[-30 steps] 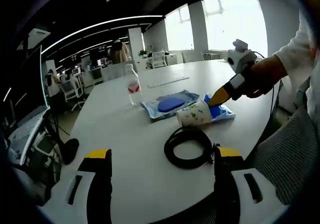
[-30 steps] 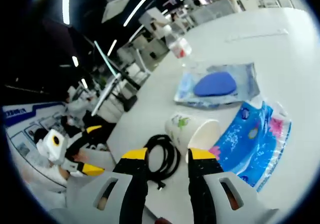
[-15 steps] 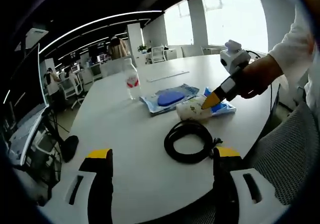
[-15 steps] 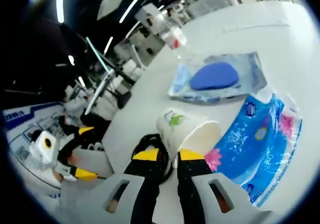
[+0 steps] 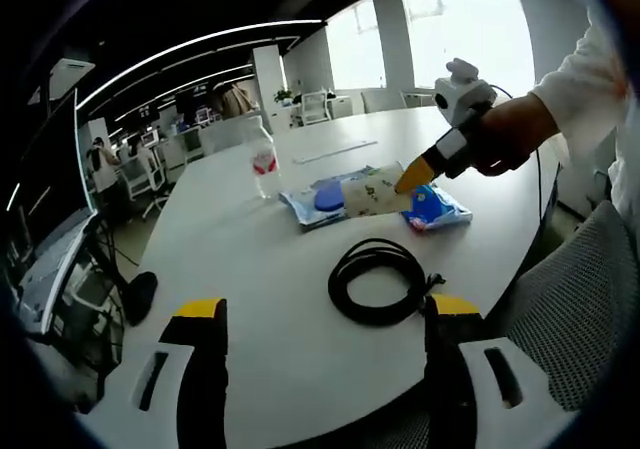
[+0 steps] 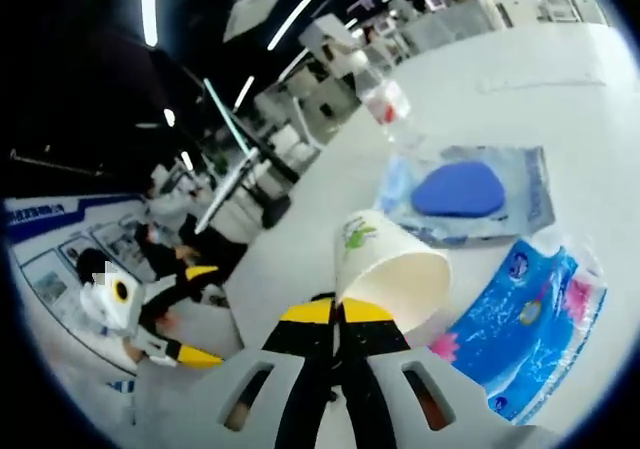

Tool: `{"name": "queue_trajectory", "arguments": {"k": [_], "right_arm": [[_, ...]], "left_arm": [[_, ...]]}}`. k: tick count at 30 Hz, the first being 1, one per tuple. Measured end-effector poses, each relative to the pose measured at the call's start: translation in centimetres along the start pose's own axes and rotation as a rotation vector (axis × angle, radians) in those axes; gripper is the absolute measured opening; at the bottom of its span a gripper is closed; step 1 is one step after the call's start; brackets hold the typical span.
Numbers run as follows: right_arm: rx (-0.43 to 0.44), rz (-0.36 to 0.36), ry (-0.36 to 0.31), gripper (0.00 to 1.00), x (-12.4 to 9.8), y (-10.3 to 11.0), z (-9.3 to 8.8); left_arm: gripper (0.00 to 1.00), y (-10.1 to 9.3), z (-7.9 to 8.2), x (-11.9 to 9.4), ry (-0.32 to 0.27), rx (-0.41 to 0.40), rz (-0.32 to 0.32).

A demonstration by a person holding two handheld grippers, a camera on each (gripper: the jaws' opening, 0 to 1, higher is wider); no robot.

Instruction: Arrange the tabletop items into an orderly group along one side of the table until the central work area is clear of visible clutter.

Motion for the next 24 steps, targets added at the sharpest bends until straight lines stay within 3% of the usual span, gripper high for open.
{"name": "queue_trajectory", "arguments": {"k": [15, 24], "right_arm": [[-0.081, 0.014, 0.035, 0.00, -1.9, 0.2, 1.8], [-0.158, -0.017, 0.052, 0.00, -3.5, -0.6, 4.2]], "left_arm": [[0.79, -0.3, -0.3, 0.1, 0.026, 0.021, -0.016], [0.86, -0.7, -0.7, 0.4, 0.049, 0.043, -0.037]]}}
Point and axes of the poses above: the point that each gripper's makers call its tool centre point, and the gripper's own axes: x roughly forward along the fingers, y roughly to its left, z roughly out of its top, the point moved 5 cm from there along -x, roughly backward along the fingers, and after that the axes turned 5 degrees about x, right-handed, at the moved point
